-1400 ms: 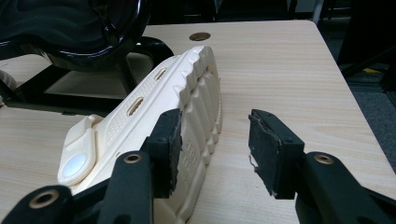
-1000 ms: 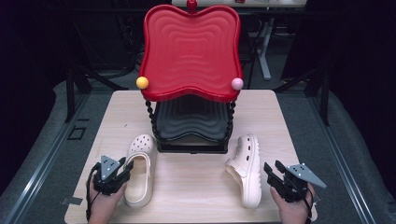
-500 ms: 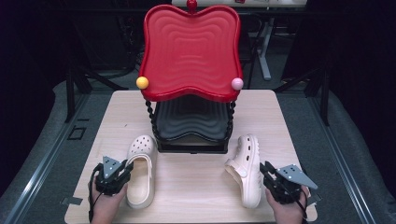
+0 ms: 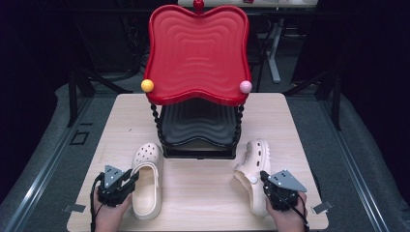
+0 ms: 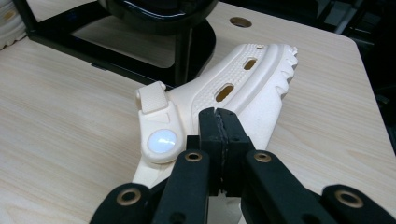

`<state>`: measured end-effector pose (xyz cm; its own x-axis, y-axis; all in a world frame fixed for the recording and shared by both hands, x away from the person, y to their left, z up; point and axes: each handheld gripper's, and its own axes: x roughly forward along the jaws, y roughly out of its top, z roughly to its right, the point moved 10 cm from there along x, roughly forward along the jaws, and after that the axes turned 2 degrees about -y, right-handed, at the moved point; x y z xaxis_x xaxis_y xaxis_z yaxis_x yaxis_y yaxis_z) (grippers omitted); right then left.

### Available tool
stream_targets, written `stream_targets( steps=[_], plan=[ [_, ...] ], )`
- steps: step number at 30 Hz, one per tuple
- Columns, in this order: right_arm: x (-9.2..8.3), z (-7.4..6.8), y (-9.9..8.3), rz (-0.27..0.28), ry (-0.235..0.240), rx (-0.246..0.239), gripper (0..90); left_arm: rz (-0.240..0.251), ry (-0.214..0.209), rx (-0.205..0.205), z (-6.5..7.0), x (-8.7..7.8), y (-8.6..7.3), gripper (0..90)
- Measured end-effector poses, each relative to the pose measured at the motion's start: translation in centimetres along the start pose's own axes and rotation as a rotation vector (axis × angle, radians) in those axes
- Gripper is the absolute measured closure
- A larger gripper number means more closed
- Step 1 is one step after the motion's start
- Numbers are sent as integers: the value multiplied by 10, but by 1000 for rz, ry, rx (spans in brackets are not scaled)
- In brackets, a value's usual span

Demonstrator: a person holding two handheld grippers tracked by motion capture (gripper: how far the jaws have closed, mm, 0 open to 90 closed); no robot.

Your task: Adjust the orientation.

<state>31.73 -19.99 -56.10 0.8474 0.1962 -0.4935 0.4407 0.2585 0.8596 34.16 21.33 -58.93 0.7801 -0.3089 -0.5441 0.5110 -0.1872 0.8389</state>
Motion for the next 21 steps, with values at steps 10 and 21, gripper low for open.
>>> stream_targets(
  steps=[10,21],
  plan=[
    [-9,26,-4,-44,-52,81,900,33,-11,-5,0,-2,4,650],
    [-4,78,-25,-74,-85,263,900,25,-17,-3,-1,1,2,645]
  ],
)
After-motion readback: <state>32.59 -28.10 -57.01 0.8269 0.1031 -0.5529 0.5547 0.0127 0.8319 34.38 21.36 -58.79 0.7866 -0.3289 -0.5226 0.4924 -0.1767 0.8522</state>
